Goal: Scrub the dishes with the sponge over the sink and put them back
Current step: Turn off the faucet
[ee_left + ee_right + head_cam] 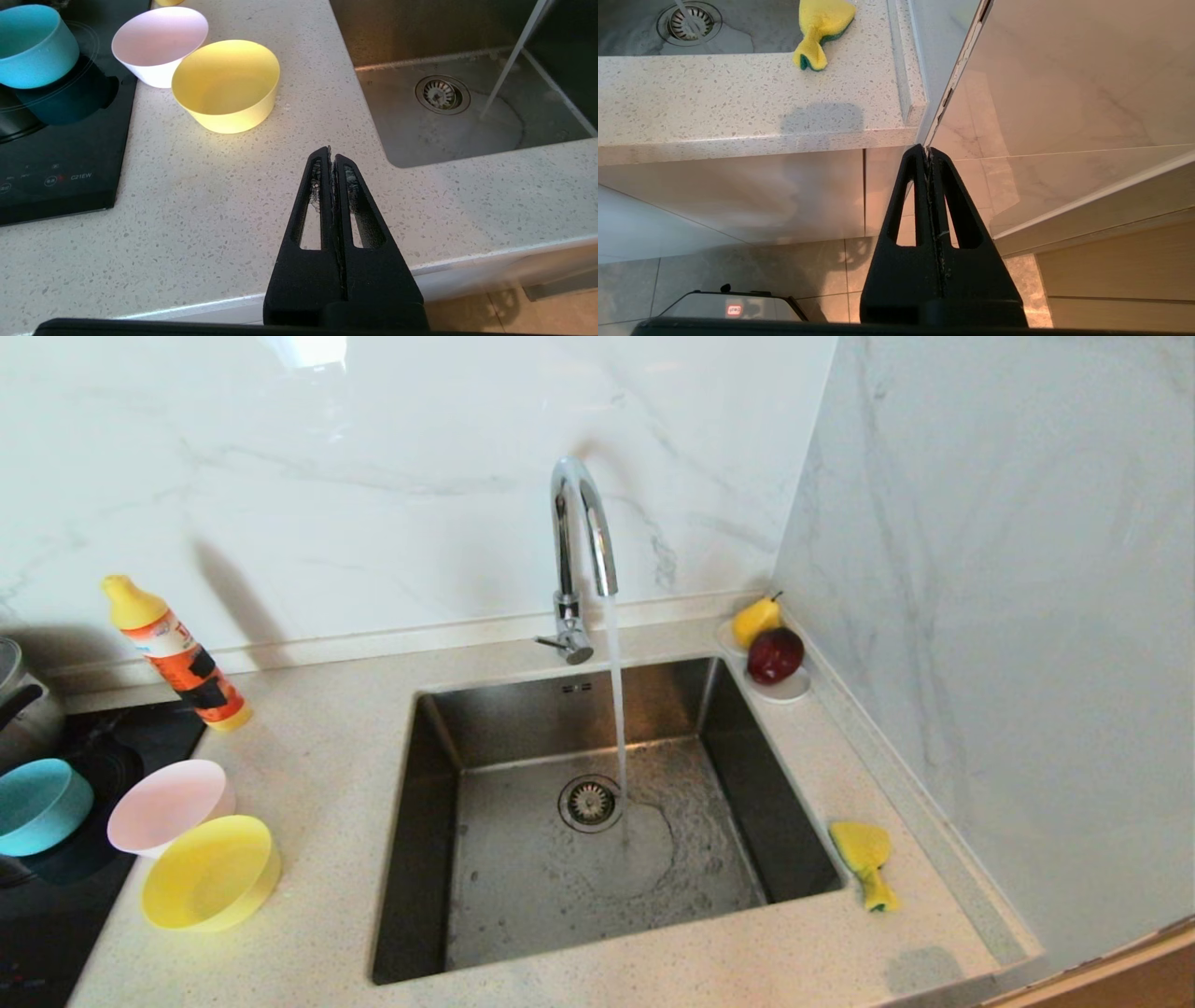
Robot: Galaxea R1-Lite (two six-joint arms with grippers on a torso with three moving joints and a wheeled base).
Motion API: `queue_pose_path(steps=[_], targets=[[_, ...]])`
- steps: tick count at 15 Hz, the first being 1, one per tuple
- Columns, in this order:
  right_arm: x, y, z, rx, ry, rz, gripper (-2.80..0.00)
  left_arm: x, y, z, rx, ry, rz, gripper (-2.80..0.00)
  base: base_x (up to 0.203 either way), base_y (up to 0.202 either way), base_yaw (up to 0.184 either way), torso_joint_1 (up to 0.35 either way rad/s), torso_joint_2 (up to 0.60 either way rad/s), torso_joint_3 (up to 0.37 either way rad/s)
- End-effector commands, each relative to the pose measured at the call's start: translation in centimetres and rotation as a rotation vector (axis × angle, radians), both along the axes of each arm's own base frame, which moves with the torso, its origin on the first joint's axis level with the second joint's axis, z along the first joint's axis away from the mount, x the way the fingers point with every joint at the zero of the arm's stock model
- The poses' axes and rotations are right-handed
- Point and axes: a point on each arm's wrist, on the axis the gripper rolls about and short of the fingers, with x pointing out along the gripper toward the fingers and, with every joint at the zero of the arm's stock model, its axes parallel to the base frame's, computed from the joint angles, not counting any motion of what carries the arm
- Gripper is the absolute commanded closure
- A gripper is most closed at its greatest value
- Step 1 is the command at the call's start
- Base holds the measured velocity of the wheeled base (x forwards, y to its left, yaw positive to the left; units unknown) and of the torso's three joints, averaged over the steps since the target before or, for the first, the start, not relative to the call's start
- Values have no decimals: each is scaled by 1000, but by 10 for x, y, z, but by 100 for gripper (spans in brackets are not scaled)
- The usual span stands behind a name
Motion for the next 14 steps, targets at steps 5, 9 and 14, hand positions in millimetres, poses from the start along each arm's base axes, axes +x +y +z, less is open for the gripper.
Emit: queue_pose_path(steps=[5,9,14], targets=[[0,0,-1,1,12,0,0,0,0,0,-2,2,0,0,0,0,0,0,0,0],[1,0,0,1,15,-1,0,0,0,0,-2,2,0,0,0,0,0,0,0,0],[1,0,-1,1,15,-1,0,0,0,0,-2,2,0,0,0,0,0,0,0,0]])
